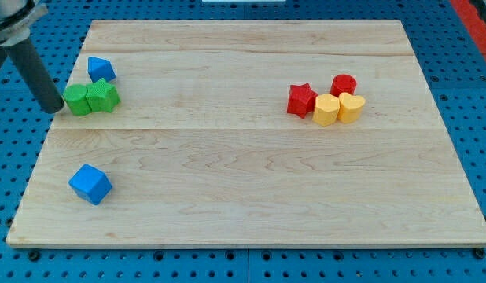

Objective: Move the blue triangle along the green star into the blue cube

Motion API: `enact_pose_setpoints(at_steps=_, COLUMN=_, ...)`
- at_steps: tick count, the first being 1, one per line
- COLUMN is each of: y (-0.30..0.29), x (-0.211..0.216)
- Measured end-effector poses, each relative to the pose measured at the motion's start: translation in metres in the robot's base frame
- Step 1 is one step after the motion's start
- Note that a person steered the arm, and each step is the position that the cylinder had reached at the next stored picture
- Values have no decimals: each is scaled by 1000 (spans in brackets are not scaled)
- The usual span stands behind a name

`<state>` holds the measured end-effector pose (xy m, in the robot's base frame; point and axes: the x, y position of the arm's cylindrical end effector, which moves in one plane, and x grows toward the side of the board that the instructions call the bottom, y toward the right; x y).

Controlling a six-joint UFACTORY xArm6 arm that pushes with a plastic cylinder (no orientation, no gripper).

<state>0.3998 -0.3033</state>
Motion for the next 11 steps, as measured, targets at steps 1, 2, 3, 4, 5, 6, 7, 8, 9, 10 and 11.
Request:
enact_pose_setpoints(at_steps=1, y=-2, x=-15)
enact_pose_setpoints(at_steps=2, y=36, x=-86)
enact_pose_setpoints(at_steps=3, y=43, x=-118)
enact_pose_setpoints(at_steps=4, y=77, x=-81)
enact_pose_setpoints(at_steps=5, y=88, x=-31)
enact_pose_setpoints(at_steps=6, y=87, x=5)
enact_pose_setpoints(at_steps=7, y=87, x=56)
enact_pose_setpoints(at_steps=8, y=87, x=66)
enact_pose_setpoints(at_steps=9, y=117, x=-10)
enact_pose_setpoints(at_steps=10, y=95, x=-45)
enact_pose_setpoints(at_steps=11, y=37, x=-44)
